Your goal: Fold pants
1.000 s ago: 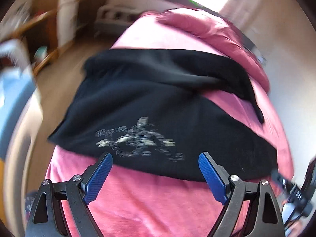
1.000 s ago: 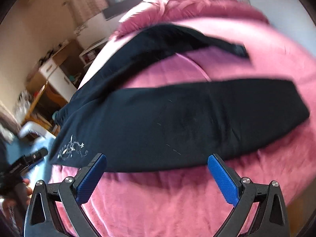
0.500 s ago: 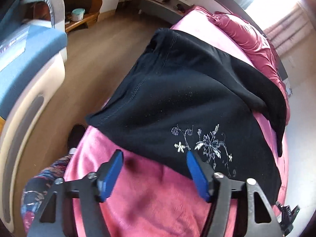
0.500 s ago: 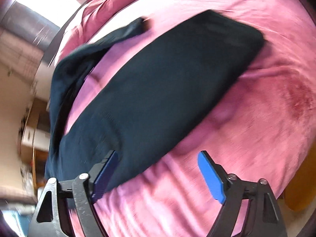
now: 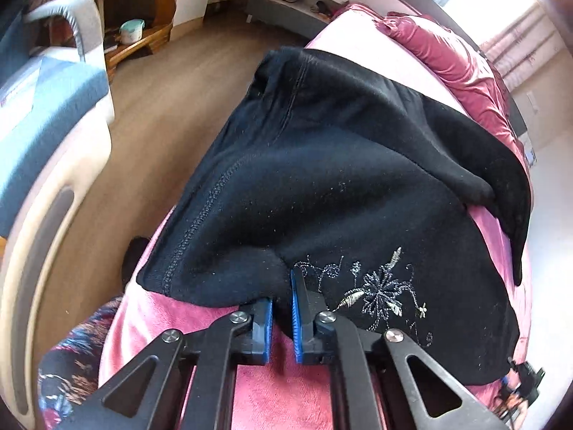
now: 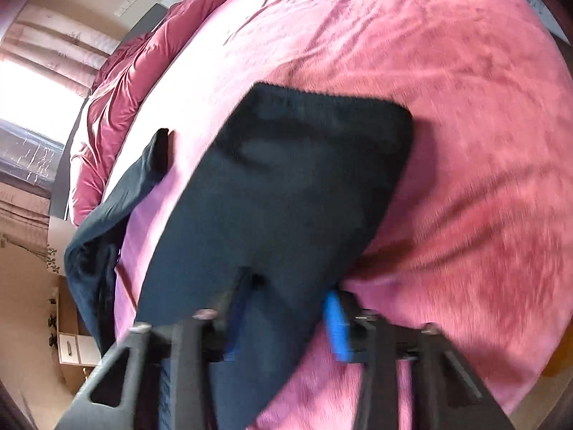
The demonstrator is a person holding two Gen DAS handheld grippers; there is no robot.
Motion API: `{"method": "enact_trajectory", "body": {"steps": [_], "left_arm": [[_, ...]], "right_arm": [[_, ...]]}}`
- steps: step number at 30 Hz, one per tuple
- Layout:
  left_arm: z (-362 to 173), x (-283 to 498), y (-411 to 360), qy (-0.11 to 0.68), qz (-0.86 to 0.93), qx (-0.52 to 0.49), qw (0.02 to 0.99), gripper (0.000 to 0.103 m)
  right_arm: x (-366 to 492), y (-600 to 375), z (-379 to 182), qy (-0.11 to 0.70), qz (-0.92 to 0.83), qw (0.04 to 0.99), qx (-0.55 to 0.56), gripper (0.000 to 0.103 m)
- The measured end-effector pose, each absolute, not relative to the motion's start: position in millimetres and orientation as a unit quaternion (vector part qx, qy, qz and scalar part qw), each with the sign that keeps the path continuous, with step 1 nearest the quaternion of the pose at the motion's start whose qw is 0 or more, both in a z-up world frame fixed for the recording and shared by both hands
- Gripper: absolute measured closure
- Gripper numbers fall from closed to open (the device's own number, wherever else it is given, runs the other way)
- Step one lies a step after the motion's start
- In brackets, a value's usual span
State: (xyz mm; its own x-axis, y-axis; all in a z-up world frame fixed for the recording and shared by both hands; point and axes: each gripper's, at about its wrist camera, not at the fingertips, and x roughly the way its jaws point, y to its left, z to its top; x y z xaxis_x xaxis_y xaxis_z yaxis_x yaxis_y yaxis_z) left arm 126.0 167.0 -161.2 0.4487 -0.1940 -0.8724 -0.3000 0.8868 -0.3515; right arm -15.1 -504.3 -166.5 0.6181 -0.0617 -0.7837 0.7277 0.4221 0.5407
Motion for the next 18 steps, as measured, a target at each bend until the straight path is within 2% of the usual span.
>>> {"method": "enact_trajectory", "body": {"steps": [2, 10, 18], "left_arm": [[-154, 122, 166, 0.517, 0.026, -0.223, 0.826, 0.095], [-116, 94, 171, 0.498, 0.002, -0.197, 0.845, 0.096], [-130, 75, 175, 0.531, 0.001, -0.174, 0.829, 0.096]], "right_arm": [[-14, -501, -157, 0.363, -0.26, 0.778, 0.441, 0.088], [-44, -483, -125, 0.375, -0.272, 0.806, 0.368, 0.09], [-100, -479, -143, 0.402, -0.29, 0.792, 0.357, 0.091]]}}
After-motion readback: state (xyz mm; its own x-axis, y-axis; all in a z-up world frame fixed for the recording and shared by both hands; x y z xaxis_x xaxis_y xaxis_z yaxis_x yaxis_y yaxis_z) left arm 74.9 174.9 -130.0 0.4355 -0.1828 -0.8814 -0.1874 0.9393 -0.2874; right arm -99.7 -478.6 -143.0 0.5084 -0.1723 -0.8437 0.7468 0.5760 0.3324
